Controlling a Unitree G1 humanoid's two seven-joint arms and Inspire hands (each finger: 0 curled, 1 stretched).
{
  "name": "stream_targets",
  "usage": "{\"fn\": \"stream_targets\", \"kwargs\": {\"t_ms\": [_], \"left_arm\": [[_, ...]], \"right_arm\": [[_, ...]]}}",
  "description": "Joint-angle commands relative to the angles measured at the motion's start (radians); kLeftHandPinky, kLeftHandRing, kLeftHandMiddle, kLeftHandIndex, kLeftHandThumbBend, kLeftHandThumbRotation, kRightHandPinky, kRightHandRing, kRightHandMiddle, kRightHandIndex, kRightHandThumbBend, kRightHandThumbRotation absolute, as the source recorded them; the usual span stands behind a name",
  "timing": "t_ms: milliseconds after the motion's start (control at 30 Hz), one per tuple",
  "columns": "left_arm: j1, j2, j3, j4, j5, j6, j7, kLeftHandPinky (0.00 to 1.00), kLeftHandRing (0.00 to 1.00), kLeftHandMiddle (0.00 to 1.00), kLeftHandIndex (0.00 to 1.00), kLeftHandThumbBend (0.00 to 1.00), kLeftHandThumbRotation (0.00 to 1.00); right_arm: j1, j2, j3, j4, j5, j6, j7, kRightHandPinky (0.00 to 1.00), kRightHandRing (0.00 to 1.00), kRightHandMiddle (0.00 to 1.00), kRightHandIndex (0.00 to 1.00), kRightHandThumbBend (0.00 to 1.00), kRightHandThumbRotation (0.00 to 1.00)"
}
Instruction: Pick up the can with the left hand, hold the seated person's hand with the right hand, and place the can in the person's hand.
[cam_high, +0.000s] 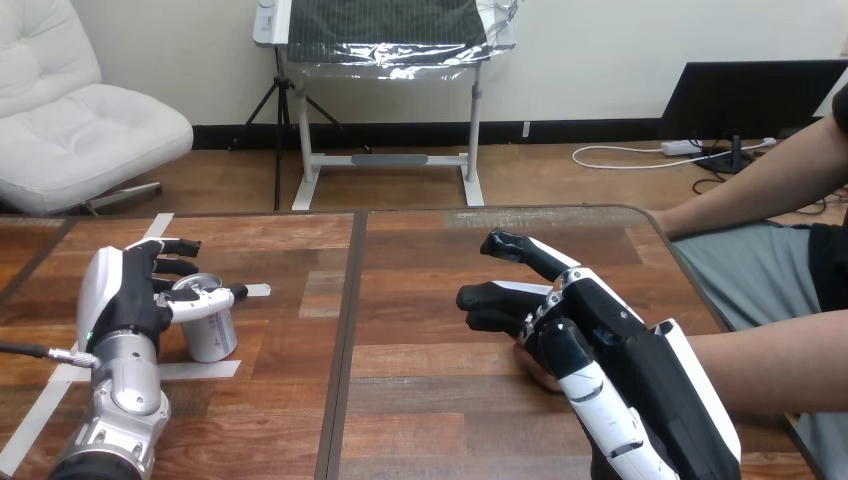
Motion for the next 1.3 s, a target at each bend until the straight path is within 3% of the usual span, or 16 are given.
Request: {"fn": "stream_targets", "kwargs": {"t_ms": [0, 467, 867, 1267], "left_arm": [[-0.059, 0.021, -0.029, -0.028, 0.031, 0.016, -0.008, 0.57, 0.68, 0.72, 0.74, 0.81, 0.03], [-0.071, 0.03, -0.057, -0.026, 0.073, 0.075, -0.037, 0.78, 0.84, 0.84, 0.81, 0.86, 0.16], [-0.077, 0.03, -0.064, -0.033, 0.087, 0.119, -0.077, 0.83, 0.9, 0.89, 0.84, 0.9, 0.22], [-0.077, 0.034, -0.071, -0.034, 0.091, 0.118, -0.101, 0.83, 0.94, 0.91, 0.86, 0.93, 0.21]], "right_arm": [[-0.038, 0.015, 0.004, -0.042, 0.006, -0.01, -0.005, 0.75, 0.77, 0.7, 0.82, 0.43, 0.63], [-0.036, 0.017, 0.004, -0.042, 0.008, -0.012, -0.007, 0.75, 0.77, 0.7, 0.82, 0.46, 0.63], [-0.034, 0.015, 0.004, -0.042, 0.009, -0.015, -0.009, 0.74, 0.77, 0.7, 0.82, 0.45, 0.63], [-0.035, 0.012, 0.002, -0.042, 0.01, -0.02, -0.006, 0.74, 0.77, 0.7, 0.82, 0.44, 0.63]]}}
